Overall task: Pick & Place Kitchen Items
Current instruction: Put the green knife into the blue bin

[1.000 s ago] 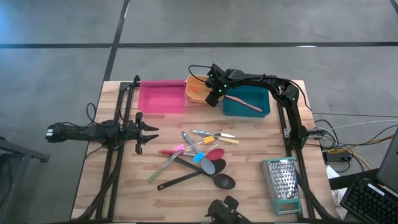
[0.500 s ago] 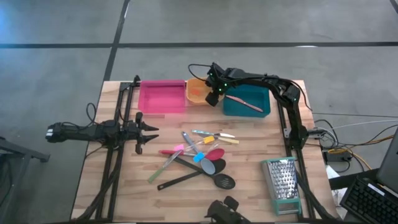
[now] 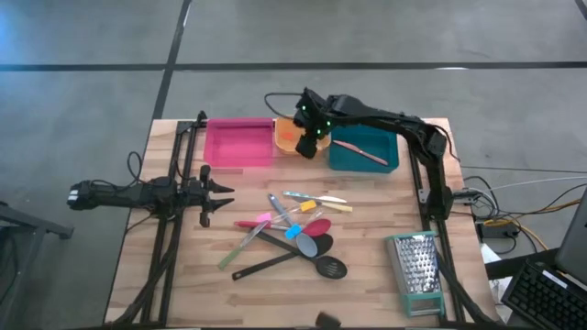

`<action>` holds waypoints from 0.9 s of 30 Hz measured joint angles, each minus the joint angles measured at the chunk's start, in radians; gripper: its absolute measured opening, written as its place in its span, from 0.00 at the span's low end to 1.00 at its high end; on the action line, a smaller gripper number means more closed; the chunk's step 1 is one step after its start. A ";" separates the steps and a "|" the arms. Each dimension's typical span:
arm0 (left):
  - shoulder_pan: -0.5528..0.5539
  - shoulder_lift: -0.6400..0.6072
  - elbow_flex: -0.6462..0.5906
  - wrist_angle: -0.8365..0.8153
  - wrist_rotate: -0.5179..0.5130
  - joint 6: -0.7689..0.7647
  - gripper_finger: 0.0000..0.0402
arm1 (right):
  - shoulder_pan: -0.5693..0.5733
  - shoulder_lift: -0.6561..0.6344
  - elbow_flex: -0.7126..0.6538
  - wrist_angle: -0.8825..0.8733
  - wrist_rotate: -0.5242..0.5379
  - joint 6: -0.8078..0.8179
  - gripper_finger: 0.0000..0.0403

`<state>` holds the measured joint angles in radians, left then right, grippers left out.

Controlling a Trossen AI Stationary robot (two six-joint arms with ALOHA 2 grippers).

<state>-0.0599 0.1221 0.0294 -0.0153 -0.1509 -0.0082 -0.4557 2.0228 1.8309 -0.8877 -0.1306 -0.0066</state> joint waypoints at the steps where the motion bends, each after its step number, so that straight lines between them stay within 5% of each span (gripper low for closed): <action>1: 0.000 0.000 0.000 0.000 0.000 0.000 0.34 | 0.027 -0.027 -0.012 0.000 0.001 -0.010 0.36; 11: 0.000 0.000 0.000 0.000 0.000 0.000 0.34 | 0.234 -0.441 -0.282 0.054 0.000 -0.040 0.04; 27: 0.000 0.000 0.000 0.000 0.000 0.000 0.34 | 0.257 -1.109 -0.596 0.057 -0.034 -0.009 0.02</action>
<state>-0.0600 0.1220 0.0296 -0.0151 -0.1506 -0.0078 -0.1986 0.9138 1.2349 -0.8303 -0.1644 -0.0157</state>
